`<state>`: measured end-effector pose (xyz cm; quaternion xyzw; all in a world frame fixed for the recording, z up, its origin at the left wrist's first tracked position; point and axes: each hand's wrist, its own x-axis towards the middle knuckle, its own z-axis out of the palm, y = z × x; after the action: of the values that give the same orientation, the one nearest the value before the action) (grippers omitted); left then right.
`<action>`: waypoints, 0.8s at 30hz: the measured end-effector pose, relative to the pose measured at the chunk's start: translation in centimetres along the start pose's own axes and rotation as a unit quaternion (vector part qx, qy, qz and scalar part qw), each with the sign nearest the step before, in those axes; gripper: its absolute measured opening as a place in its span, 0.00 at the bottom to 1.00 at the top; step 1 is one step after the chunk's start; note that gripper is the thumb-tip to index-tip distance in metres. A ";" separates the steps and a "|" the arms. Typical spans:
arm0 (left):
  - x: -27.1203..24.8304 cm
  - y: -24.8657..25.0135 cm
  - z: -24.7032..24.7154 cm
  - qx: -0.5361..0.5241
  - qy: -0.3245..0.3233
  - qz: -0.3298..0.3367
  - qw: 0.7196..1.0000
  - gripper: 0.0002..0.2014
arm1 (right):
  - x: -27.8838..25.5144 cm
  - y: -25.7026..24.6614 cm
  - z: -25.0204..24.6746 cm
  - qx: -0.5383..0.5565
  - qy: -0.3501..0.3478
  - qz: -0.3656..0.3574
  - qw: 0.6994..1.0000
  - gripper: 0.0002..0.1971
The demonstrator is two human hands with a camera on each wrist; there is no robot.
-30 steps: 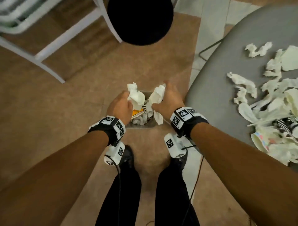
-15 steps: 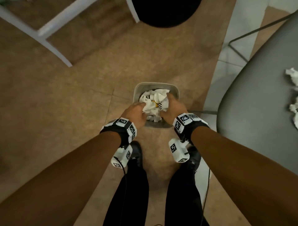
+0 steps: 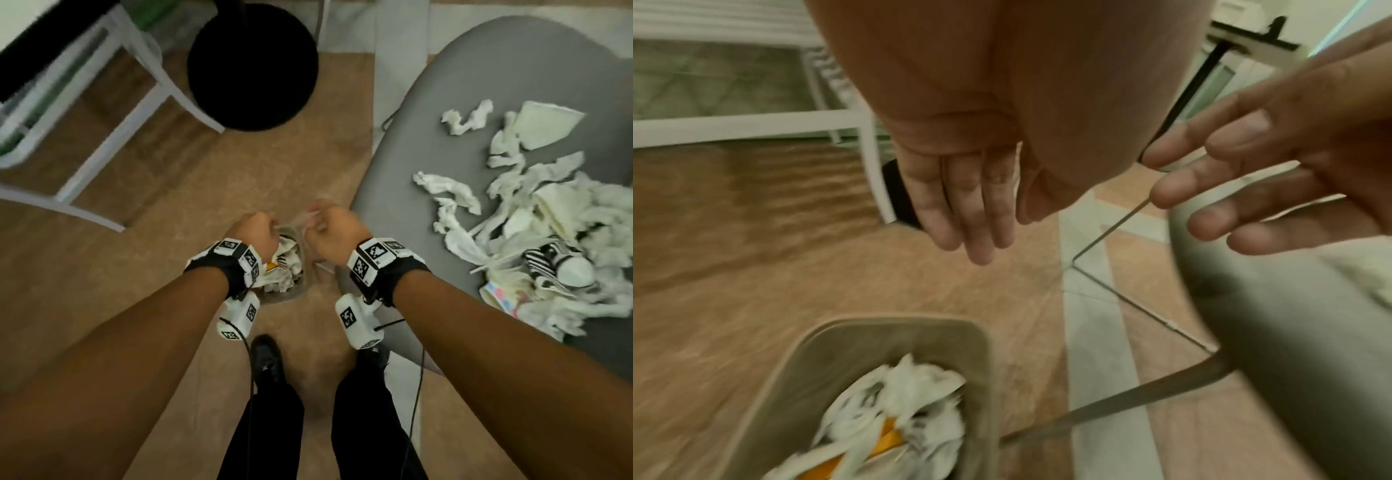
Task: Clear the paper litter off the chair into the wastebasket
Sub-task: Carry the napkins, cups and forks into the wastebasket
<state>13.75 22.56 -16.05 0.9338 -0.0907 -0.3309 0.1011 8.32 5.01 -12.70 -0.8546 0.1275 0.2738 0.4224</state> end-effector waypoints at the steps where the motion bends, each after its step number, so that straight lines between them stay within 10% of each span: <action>1: 0.3 2.9 -1.0 -0.006 0.012 0.031 0.999 0.15 | -0.9 0.7 -2.7 0.006 0.020 -0.006 1.000 0.16; 6: 2.7 17.1 -3.0 -0.055 0.029 0.159 0.985 0.15 | -4.7 7.9 -14.3 -0.005 0.097 0.046 0.994 0.15; 11: 2.9 30.2 0.8 0.036 -0.004 0.264 0.964 0.36 | -8.3 18.2 -23.8 -0.018 0.196 0.112 0.974 0.13; 16: 1.6 32.4 8.1 0.185 -0.038 0.296 0.936 0.54 | -10.1 25.7 -29.0 -0.103 0.253 0.185 0.944 0.18; 24: 3.2 31.0 7.9 0.052 0.012 0.354 0.934 0.13 | -9.6 28.9 -29.8 -0.187 0.086 0.248 0.946 0.38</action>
<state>8.02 -9.07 -16.26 0.8489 -0.4313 -0.2575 0.1646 -1.79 -36.35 -11.30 -0.8798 0.3180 0.3145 0.1608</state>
